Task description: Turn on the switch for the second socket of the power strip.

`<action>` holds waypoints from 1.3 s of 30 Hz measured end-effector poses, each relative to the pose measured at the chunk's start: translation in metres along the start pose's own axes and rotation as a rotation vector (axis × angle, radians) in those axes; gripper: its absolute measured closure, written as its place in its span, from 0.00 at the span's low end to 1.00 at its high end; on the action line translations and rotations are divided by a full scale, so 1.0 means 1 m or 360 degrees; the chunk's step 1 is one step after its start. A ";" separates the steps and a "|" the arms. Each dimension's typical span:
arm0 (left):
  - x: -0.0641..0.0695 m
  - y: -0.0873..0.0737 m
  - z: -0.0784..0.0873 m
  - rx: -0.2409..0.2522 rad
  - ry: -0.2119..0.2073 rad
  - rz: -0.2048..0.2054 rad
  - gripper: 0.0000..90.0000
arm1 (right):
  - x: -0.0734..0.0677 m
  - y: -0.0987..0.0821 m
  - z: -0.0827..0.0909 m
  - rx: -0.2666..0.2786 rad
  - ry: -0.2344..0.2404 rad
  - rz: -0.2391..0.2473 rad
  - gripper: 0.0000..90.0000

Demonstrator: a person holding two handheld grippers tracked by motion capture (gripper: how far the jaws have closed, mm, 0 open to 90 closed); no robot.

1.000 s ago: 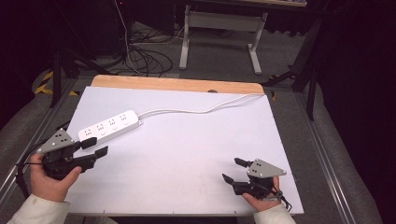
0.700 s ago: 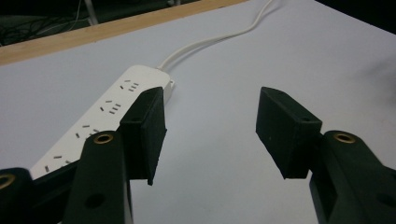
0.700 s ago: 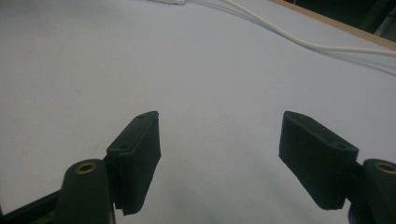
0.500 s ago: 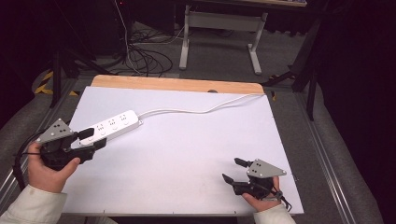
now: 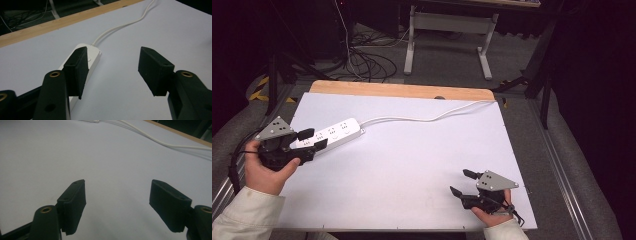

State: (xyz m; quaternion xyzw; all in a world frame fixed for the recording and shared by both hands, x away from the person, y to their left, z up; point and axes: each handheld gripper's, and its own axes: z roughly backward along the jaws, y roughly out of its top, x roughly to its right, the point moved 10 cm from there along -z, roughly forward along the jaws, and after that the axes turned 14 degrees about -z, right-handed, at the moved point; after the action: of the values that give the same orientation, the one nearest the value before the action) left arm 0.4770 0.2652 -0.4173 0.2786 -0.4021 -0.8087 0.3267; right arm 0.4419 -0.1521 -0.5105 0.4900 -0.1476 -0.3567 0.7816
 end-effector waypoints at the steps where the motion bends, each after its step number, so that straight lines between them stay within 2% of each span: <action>1: -0.001 0.000 -0.001 -0.0004 0.0002 0.0003 0.46 | 0.000 0.000 0.000 0.0000 0.0001 0.0000 0.33; 5: -0.006 0.002 -0.007 0.0005 0.0004 -0.0007 0.46 | 0.000 0.000 0.000 0.0000 0.0000 0.0001 0.33; 7: -0.008 0.003 -0.012 0.0036 -0.0010 -0.0011 0.44 | 0.000 0.000 0.000 0.0001 0.0000 0.0002 0.33; 12: -0.014 0.003 -0.020 0.0033 -0.0021 0.0030 0.45 | 0.000 0.000 0.000 0.0002 0.0000 0.0005 0.33; 18: -0.021 0.001 -0.029 0.0033 0.0009 0.0052 0.45 | 0.000 0.000 0.000 0.0002 0.0002 0.0007 0.33; 21: -0.026 -0.001 -0.034 0.0014 0.0045 0.0052 0.48 | 0.000 0.000 0.000 0.0002 0.0002 0.0008 0.33; 25: -0.032 -0.004 -0.042 -0.0010 0.0078 0.0085 0.58 | -0.001 0.000 0.000 0.0001 0.0004 0.0010 0.33; 29: -0.035 -0.007 -0.051 -0.0027 0.0066 0.0129 0.72 | -0.001 0.000 0.000 0.0001 0.0006 0.0012 0.33; 33: -0.037 -0.010 -0.058 -0.0051 0.0062 0.0137 0.82 | -0.001 0.000 0.000 0.0000 0.0007 0.0011 0.33; 36: -0.043 -0.016 -0.066 -0.0092 0.0091 0.0117 0.90 | -0.001 0.000 0.000 0.0000 0.0008 0.0012 0.33; 39: -0.045 -0.019 -0.070 -0.0101 0.0094 0.0114 0.99 | 0.000 0.000 0.000 0.0001 0.0007 0.0012 0.33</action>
State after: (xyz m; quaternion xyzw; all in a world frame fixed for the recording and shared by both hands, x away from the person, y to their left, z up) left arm 0.5497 0.2750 -0.4617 0.2773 -0.3762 -0.8003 0.3757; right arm 0.4416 -0.1518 -0.5107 0.4906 -0.1478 -0.3525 0.7831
